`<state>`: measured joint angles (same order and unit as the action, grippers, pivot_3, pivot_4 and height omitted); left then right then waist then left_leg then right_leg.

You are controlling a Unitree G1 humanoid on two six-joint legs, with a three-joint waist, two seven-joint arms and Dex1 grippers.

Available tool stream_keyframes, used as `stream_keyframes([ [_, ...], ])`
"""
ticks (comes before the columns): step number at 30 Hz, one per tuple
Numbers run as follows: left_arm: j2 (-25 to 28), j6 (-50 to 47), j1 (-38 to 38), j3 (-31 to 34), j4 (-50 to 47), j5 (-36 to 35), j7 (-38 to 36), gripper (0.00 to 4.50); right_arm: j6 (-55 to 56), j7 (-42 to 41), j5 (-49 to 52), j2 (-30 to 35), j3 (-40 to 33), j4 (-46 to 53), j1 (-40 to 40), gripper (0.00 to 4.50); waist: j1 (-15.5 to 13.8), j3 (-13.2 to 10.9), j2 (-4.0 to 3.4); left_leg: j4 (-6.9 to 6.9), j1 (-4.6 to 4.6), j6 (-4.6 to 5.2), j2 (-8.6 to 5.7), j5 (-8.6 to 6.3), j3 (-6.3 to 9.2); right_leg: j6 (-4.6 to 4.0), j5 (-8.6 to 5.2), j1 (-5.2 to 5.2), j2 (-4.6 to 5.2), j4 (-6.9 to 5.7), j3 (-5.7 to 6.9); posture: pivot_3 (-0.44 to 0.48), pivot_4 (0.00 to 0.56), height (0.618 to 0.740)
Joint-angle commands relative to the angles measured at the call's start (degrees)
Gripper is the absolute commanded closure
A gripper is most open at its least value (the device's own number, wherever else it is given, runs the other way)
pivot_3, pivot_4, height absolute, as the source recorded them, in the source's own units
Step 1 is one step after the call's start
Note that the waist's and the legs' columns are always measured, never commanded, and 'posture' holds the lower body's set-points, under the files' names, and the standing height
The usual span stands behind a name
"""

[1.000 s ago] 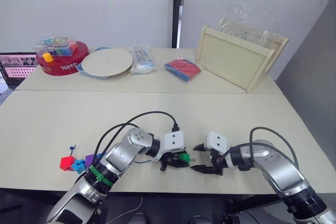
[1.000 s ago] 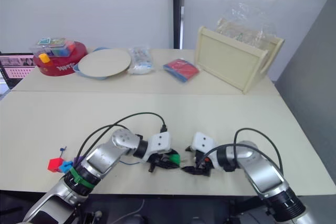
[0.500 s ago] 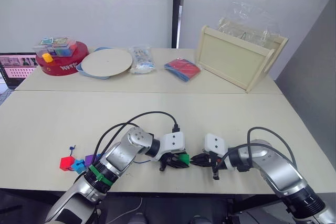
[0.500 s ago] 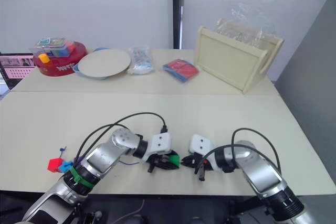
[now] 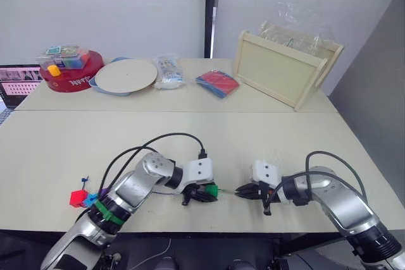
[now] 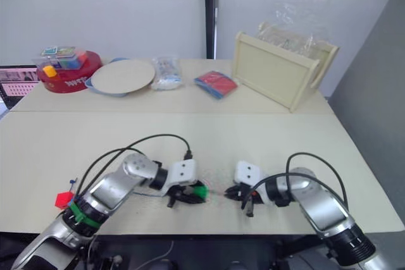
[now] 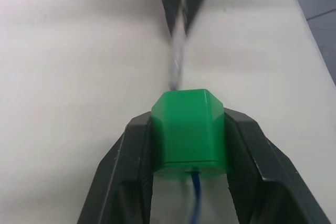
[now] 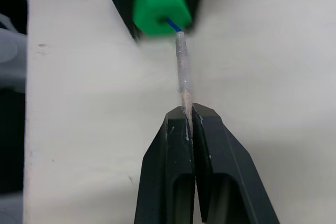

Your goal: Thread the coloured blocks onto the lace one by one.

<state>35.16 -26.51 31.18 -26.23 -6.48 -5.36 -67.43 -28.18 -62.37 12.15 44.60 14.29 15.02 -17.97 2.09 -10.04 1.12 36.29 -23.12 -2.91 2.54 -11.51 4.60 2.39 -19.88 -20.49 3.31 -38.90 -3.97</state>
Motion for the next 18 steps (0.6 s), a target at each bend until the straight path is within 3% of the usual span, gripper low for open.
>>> stream_keyframes([
  [1,7.6,-0.8,-4.6,3.5,-1.7,-0.1,-2.1,3.17,0.3,-0.1,1.0,0.6,-1.9,1.5,0.4,4.50,0.5,0.0,0.00,-0.01,0.00,0.00,0.02,0.00,0.00,0.00,0.00,-0.01,-0.02,-0.01,0.00,0.000,0.150,0.740],
  [6,17.6,2.8,-10.7,8.7,-1.7,-0.5,-4.1,3.17,0.4,-0.4,1.3,1.2,-2.1,1.9,1.4,4.50,0.9,0.0,-0.01,-0.22,0.23,0.01,0.08,-0.01,-0.04,-0.01,0.00,0.04,-0.07,-0.02,-0.07,0.000,0.150,0.740],
  [10,27.4,11.7,-16.4,13.4,5.1,1.6,-6.2,3.17,1.2,-1.1,1.5,1.9,-2.5,1.3,1.7,4.50,1.5,0.0,-0.03,-0.33,0.33,0.02,0.13,-0.01,-0.07,-0.03,-0.01,0.07,-0.09,-0.01,-0.09,0.000,0.150,0.740],
  [14,30.3,15.8,-18.3,15.5,7.1,1.1,-7.4,3.17,1.9,-2.4,1.5,2.5,-2.9,0.7,1.6,4.50,1.8,0.0,-0.16,-0.43,0.40,0.05,0.14,-0.03,-0.09,-0.06,-0.03,0.07,-0.10,-0.02,-0.10,0.000,0.150,0.740],
  [18,28.2,16.0,-17.8,17.4,6.6,-1.3,-6.8,3.17,2.2,-3.0,1.3,2.1,-2.3,0.3,0.9,4.50,1.7,0.0,-0.18,-0.42,0.37,0.06,0.13,-0.04,-0.10,-0.06,-0.03,0.06,-0.09,-0.02,-0.10,0.000,0.150,0.740],
])
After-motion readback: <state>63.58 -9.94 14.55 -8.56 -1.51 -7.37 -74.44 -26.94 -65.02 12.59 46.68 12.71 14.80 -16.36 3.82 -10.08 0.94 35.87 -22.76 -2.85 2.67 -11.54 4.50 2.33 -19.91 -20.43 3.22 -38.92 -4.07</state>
